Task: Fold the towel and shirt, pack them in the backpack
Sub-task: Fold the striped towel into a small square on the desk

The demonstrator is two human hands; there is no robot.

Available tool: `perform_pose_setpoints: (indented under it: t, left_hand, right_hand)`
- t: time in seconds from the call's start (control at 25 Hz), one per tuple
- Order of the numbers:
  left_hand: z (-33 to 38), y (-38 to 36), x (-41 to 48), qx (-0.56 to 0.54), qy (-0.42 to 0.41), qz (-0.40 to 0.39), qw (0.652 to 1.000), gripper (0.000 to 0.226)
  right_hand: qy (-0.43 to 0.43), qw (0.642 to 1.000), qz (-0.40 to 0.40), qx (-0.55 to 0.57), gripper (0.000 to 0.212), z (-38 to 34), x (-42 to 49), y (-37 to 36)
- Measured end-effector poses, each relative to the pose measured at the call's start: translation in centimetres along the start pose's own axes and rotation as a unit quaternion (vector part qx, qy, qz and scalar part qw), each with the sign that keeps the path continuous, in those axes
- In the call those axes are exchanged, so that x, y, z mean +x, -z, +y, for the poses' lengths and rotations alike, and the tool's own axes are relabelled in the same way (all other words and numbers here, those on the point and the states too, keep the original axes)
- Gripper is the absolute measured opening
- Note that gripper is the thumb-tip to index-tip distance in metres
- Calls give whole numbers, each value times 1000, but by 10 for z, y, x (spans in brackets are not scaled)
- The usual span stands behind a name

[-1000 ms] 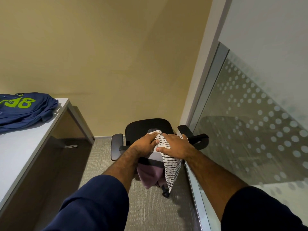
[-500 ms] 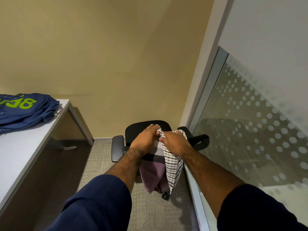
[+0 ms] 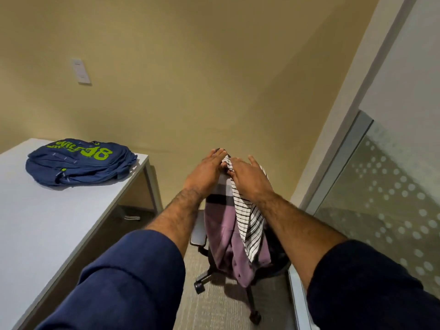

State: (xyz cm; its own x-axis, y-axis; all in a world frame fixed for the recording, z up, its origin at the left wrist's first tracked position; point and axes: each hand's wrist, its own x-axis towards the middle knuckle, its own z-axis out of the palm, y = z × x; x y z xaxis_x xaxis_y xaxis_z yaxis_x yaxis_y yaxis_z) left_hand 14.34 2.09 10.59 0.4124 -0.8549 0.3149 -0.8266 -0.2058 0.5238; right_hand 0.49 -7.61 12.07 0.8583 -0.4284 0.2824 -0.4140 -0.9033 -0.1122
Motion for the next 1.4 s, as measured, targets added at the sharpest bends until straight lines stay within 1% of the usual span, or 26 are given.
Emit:
perform_pose_setpoints:
  t: [0.2,0.44,0.56,0.68,0.76,0.84,0.96,1.16,1.32,1.4]
  left_hand:
    - [-37,108,2,38,20,108,993,47]
    - [-90,238,3,112,35,179,977,48]
    - [-123,302,-5,163,52,216,961,48]
    - [-163,367,-17,216,88,251,940,48]
    - [-188,405,-32,246,124,273,922,48]
    - [-210,440,-50,281,162,278,904,50]
    - [-243,485,-88,323,218,293,873,53]
    - [-288,539,-148,365,293,297,832,55]
    - [-330,576,-193,388,334,304,804,54]
    - [-353,592,-219,390,352,316,790,52]
  right_hand:
    - [99,993,63,-8,47,-80,78,42]
    - [208,972,113,-11,52,-176,176,77]
    - [260,956,134,3,55,-233,229,85]
    - [318,934,157,28,50,-300,282,88]
    - [361,919,154,40,51,-347,312,90]
    - [400,904,139,63,50,-395,339,88]
    - [462,872,135,94,48,-472,373,77]
    - [534,828,83,151,50,-589,398,48]
    - [574,795,68,185,52,-675,408,23]
    - [592,780,65,195,50,-713,405,17]
